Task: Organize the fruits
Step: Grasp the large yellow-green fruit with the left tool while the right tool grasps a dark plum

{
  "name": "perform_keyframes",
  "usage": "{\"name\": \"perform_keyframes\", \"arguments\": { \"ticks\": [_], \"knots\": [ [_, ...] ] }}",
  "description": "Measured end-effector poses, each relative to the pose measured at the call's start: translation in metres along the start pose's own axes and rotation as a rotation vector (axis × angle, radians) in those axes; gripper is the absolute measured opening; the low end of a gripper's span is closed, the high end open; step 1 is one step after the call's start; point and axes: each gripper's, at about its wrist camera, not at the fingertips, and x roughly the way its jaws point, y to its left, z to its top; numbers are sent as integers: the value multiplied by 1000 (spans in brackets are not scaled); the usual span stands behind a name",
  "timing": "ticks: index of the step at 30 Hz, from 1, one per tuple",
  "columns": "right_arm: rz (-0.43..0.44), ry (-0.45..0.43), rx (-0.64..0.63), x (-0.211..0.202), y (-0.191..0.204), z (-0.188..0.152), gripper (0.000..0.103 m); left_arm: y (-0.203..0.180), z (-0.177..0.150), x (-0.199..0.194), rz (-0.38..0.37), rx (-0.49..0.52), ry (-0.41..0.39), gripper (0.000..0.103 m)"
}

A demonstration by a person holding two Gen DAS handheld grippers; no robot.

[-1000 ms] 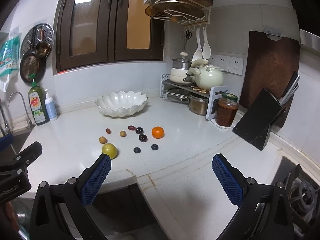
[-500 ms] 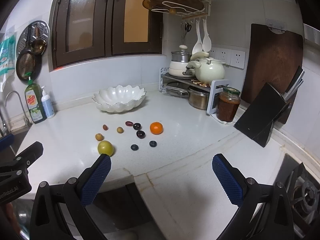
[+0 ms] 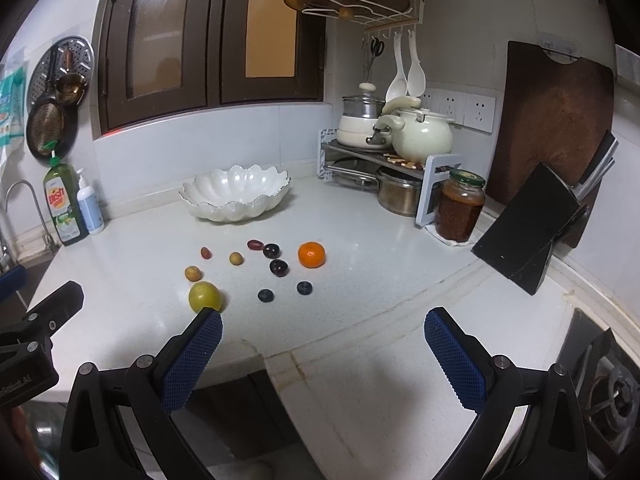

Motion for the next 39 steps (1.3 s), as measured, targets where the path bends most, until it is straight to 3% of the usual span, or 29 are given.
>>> {"name": "perform_keyframes", "arguments": {
  "ticks": [8, 13, 26, 39],
  "knots": [
    [-3, 14, -2, 29, -5, 7, 102, -11, 7, 26, -1, 16, 11, 103],
    [3, 36, 1, 54, -9, 13, 100, -17, 10, 49, -12, 22, 42, 96],
    [21, 133, -15, 129, -5, 20, 80, -29, 8, 124, -34, 20, 160, 87],
    [37, 229, -16, 191, 2, 9, 67, -43, -7, 185, -43, 18, 259, 79]
  ]
}}
